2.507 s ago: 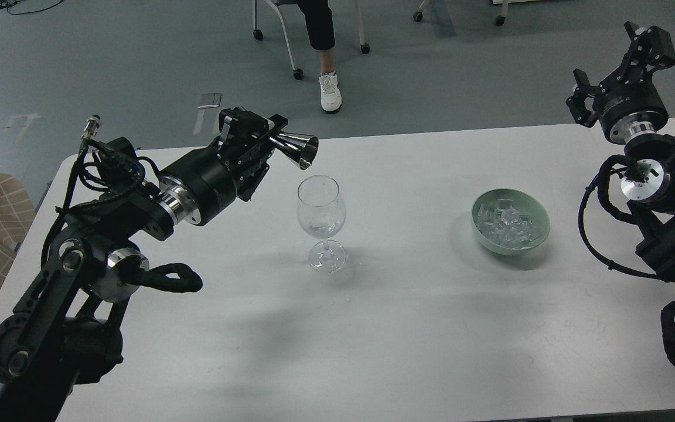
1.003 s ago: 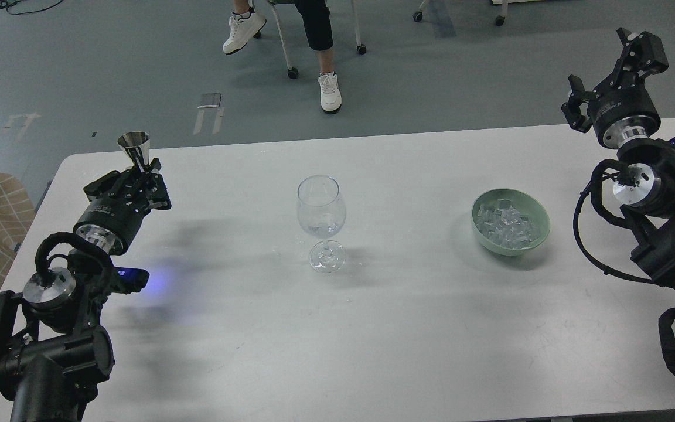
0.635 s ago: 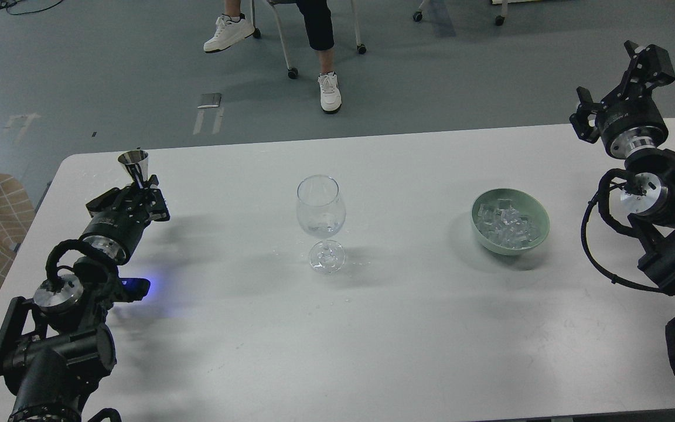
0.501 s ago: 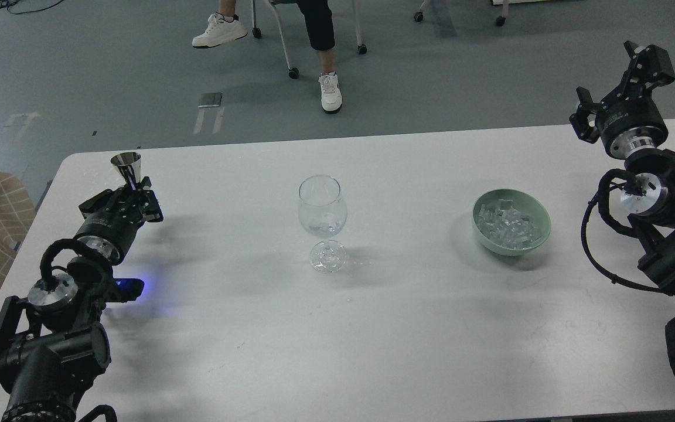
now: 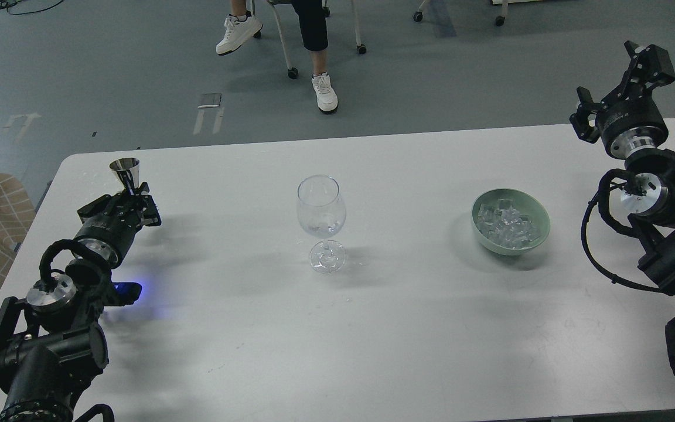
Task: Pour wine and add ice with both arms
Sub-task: 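Lower the jigger onto the table and open the left gripper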
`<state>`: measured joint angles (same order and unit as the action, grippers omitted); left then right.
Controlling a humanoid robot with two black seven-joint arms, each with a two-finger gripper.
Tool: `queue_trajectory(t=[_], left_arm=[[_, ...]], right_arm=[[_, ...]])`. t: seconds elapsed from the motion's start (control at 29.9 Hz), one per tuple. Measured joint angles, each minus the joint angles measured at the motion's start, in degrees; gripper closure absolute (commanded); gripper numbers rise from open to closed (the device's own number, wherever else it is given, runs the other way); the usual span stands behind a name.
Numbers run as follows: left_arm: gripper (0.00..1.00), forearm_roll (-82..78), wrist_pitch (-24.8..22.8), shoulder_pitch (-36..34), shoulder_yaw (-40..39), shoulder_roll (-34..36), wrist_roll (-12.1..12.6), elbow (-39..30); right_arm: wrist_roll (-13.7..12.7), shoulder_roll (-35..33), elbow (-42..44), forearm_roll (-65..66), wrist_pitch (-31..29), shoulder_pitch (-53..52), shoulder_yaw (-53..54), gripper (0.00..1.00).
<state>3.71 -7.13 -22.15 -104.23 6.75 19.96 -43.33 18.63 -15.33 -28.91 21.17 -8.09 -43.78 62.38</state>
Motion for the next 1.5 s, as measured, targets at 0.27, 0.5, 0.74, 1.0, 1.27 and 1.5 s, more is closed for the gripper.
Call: queue_trajectory(t=[0.27,0.5,0.74,1.0,1.27,1.5], left_arm=[[0.71,-0.3,1.1,0.2,1.8,0.0,0.2,0.0],[0.68,-0.3,1.6,-0.2,2.2,-0.2,0.2,0.0],[0.66,-0.5,1.6,-0.4,2.3,-0.2,0.3,-0.3],[0.64,-0.6,1.6,-0.4,2.3,-0.1,0.3,-0.3],[0.61,-0.6,1.7,-0.4,2.3,0.0,0.3,-0.4],[0.51,-0.6,1.7,-0.4,2.3,-0.1,0.2,-0.4]], right_arm=[[0.0,0.2,0.0,0.0,0.0,0.0,-0.1,0.0],[0.0,0.2,0.1,0.1,0.0,0.1,-0.1,0.0],[0.0,0.3,0.1,0.1,0.1,0.1,-0.1,0.0],[0.0,0.3,0.1,0.0,0.0,0.0,-0.1,0.0],[0.0,0.3,0.1,0.0,0.0,0.0,-0.1,0.0],[0.0,0.3,0.1,0.0,0.0,0.0,0.0,0.0]])
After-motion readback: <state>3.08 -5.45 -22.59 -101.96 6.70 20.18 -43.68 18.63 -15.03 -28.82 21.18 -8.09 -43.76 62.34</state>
